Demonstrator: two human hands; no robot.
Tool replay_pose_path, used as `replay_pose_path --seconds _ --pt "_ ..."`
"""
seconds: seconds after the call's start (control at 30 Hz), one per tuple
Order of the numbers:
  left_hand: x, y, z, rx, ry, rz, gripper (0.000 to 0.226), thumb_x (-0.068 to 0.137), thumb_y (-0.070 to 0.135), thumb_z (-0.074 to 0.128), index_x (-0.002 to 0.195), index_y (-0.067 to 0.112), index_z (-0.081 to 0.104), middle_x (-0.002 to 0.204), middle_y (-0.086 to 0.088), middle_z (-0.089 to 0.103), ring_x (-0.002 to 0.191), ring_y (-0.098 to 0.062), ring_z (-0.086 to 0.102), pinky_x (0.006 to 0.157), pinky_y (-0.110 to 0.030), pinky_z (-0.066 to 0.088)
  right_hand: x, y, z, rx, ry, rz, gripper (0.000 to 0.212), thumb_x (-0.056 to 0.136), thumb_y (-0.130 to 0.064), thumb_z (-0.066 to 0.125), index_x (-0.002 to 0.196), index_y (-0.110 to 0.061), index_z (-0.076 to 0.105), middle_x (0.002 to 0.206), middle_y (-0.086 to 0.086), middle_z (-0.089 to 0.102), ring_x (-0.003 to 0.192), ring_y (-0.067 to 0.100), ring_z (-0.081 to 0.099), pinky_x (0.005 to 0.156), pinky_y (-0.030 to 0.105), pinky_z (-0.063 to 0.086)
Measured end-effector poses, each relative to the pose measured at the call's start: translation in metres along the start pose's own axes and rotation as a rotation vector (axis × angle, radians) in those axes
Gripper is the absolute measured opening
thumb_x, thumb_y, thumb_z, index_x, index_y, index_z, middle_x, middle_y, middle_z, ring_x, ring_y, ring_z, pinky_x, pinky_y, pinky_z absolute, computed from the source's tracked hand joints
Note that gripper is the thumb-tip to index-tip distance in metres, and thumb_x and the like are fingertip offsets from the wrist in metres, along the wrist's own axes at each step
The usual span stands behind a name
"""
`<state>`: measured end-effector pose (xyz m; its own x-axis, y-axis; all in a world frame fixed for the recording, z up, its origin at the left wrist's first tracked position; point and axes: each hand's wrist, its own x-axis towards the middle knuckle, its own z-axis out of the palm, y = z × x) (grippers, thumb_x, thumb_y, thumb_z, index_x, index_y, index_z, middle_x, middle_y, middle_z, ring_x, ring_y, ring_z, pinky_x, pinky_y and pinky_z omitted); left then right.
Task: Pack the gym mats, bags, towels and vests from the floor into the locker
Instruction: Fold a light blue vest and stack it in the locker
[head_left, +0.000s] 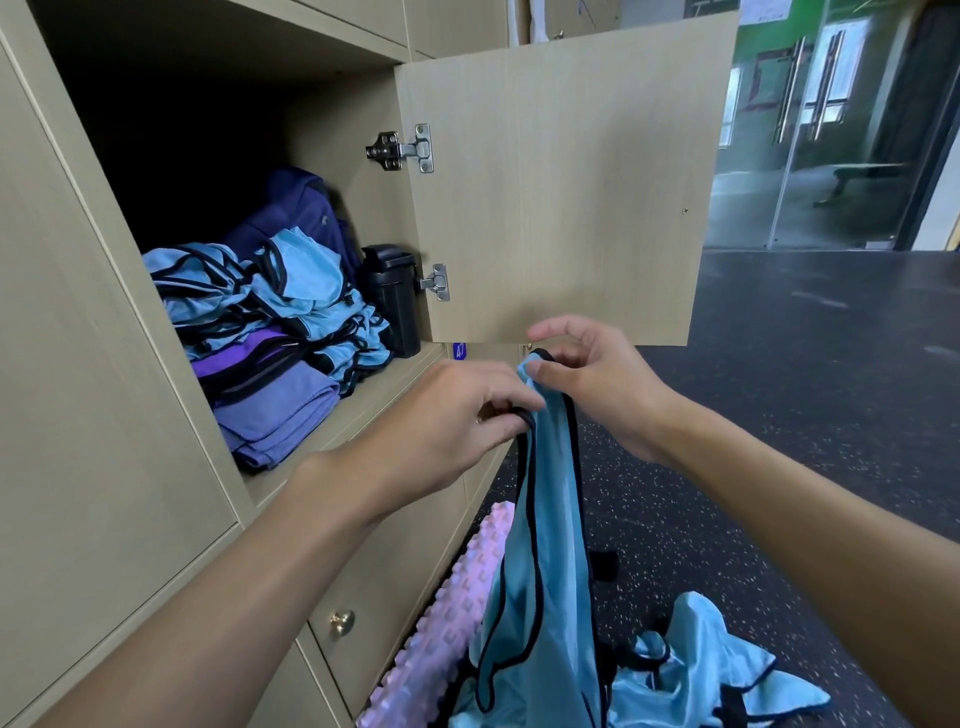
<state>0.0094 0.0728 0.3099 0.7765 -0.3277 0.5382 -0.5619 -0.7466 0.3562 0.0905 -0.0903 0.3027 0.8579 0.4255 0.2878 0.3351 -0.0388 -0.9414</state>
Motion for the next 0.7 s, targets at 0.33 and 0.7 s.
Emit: replay_pose_path --seconds 0.33,0.7 --pt "0.005 0.003 -0.017 -0.196 0.007 -0.158 0.034 0.084 -0.003 0.058 0.105 0.017 0.076 0.086 0.015 0.07 0.082 -0.009 0.073 0.086 -0.031 0.057 -0.03 -0.006 0.019 -0.106 0.128 -0.245 0.022 0.089 0.006 0.054 0.09 -0.016 0.058 0.074 0.005 0.066 0.07 0.03 0.056 0.067 0.038 0.048" --pt "0.012 0.003 -0.015 0.11 0.182 -0.001 0.006 0.089 0.015 0.072 0.084 0.017 0.073 0.087 0.015 0.055 0.085 0.003 0.053 0.077 -0.015 0.038 -0.038 0.009 0.03 -0.228 0.079 -0.208 0.015 0.088 -0.015 0.072 0.084 -0.004 0.063 0.072 0.013 0.061 0.063 0.011 0.047 0.061 0.038 0.045"
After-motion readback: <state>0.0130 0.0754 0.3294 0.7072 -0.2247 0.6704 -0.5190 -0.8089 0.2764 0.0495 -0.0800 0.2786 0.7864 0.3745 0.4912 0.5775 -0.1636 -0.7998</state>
